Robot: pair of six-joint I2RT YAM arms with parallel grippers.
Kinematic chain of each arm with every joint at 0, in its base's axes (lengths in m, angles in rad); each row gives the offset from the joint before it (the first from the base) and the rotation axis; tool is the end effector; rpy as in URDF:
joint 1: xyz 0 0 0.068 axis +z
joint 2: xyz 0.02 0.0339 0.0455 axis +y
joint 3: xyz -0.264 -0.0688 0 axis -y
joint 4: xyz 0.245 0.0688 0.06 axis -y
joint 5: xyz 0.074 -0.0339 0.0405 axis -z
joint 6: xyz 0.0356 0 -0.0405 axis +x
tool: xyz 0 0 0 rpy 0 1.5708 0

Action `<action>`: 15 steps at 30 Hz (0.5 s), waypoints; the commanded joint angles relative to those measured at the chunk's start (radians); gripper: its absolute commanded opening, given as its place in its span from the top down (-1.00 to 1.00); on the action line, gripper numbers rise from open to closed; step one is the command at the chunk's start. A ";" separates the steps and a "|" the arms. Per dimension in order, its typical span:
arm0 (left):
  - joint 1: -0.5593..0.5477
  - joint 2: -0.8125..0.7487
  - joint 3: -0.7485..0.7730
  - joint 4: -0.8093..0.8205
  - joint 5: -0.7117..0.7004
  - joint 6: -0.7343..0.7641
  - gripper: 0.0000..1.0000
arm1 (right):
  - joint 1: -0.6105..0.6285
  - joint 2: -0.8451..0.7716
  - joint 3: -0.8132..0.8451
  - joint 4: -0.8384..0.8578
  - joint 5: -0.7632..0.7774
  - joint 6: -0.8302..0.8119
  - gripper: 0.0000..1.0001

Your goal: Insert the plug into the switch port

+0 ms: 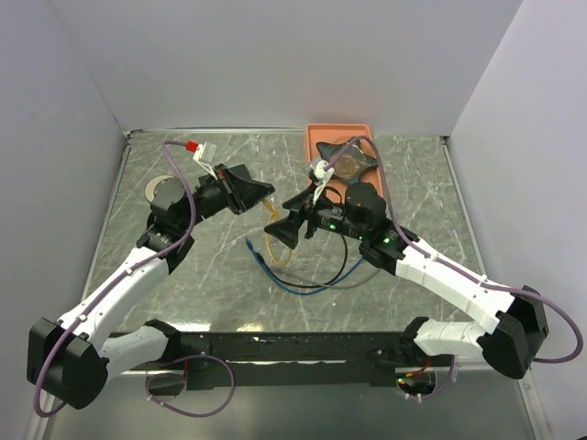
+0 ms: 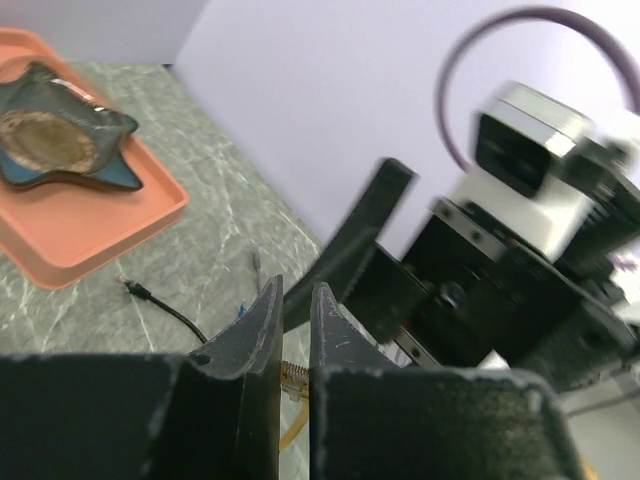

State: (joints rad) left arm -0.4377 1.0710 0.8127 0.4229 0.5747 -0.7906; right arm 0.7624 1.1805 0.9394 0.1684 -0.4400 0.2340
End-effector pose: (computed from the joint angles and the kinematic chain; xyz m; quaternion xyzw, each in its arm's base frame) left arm 0.2166 -0.1227 0.3577 0.1040 0.6484 -0.5713 0.4923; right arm 0.1904 0.2028 0.3497 -0.3301 0.6511 0.4579 0.5074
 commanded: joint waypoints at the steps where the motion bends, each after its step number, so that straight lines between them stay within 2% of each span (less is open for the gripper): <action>1: -0.013 -0.014 0.065 -0.087 -0.125 -0.051 0.98 | 0.095 0.013 0.099 -0.085 0.317 -0.090 -0.98; 2: -0.015 -0.014 0.069 -0.101 -0.136 -0.067 0.98 | 0.116 0.028 0.111 -0.104 0.408 -0.102 -0.98; 6: -0.019 -0.011 0.086 -0.153 -0.185 -0.102 0.98 | 0.201 0.083 0.179 -0.142 0.616 -0.166 -0.97; 9: -0.019 -0.009 0.089 -0.164 -0.196 -0.111 0.98 | 0.241 0.137 0.236 -0.164 0.719 -0.186 -0.93; 11: -0.019 -0.011 0.091 -0.174 -0.202 -0.111 0.98 | 0.264 0.177 0.272 -0.193 0.765 -0.194 -0.82; 12: -0.019 -0.011 0.091 -0.176 -0.205 -0.111 0.98 | 0.270 0.188 0.282 -0.205 0.786 -0.202 -0.65; 15: -0.019 -0.013 0.092 -0.188 -0.214 -0.110 0.98 | 0.294 0.218 0.314 -0.216 0.868 -0.211 -0.36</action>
State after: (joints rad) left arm -0.4522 1.0710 0.8536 0.2405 0.3901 -0.8795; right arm 1.0279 1.3777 1.1816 -0.0189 0.2447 0.0616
